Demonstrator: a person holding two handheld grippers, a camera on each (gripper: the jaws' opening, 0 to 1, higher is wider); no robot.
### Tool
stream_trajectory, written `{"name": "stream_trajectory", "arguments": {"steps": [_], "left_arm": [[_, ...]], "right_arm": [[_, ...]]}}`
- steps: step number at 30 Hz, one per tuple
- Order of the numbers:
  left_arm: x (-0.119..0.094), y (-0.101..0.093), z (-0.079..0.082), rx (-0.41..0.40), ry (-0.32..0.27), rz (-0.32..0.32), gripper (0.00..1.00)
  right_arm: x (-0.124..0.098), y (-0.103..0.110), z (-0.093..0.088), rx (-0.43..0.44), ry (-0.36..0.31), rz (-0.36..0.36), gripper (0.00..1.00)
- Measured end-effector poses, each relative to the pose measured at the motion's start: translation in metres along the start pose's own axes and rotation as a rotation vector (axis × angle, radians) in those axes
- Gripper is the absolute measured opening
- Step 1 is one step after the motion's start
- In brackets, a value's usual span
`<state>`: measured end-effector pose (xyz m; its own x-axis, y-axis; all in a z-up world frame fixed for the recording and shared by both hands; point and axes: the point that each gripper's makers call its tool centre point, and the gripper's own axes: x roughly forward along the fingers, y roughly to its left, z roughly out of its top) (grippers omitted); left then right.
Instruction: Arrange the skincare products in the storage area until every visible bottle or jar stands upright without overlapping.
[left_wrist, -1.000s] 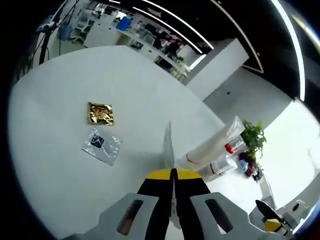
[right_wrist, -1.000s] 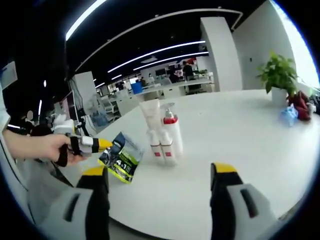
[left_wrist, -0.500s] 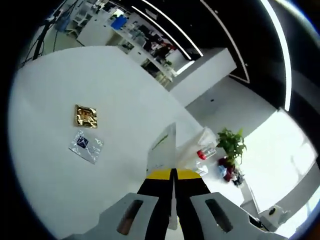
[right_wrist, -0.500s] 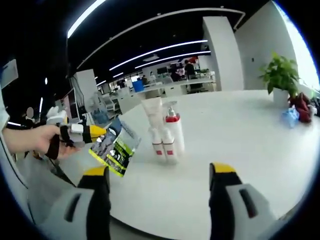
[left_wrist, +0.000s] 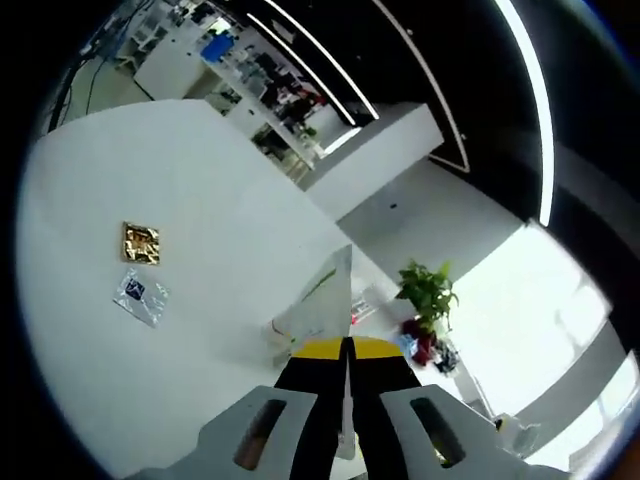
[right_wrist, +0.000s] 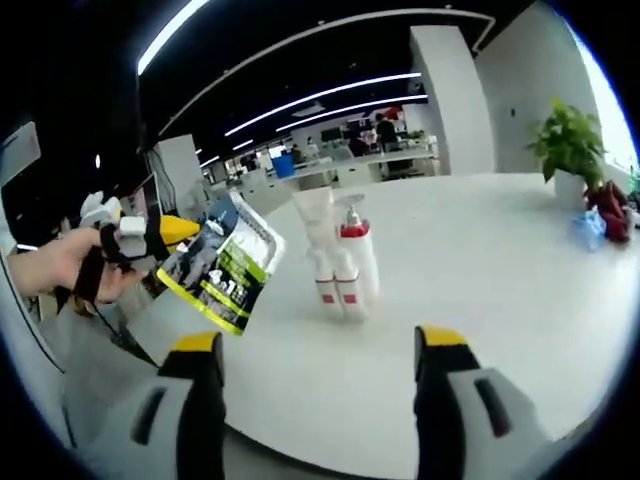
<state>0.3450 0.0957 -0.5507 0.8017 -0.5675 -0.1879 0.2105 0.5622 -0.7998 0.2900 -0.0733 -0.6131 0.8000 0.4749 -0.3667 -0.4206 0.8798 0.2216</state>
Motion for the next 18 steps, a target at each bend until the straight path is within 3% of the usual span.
{"name": "stream_trajectory", "arguments": {"steps": [4,6,11,15,18], "left_arm": [[-0.003,-0.013,-0.003,0.052,0.030,-0.034,0.00],[-0.006,-0.020,-0.004,0.050,0.037,-0.056,0.00],[-0.012,-0.039,-0.007,0.013,0.056,-0.130,0.00],[-0.018,-0.060,-0.010,-0.018,0.087,-0.209,0.00],[-0.023,-0.073,-0.008,-0.050,0.095,-0.256,0.00]], "right_arm": [[-0.001,0.036,-0.010,0.185,0.080,0.255,0.70],[-0.002,0.040,-0.007,0.213,0.072,0.298,0.66],[0.000,0.059,0.010,0.243,0.023,0.415,0.69],[0.011,0.072,0.032,0.426,-0.073,0.514,0.69],[0.028,0.071,0.029,0.482,-0.080,0.527,0.67]]}}
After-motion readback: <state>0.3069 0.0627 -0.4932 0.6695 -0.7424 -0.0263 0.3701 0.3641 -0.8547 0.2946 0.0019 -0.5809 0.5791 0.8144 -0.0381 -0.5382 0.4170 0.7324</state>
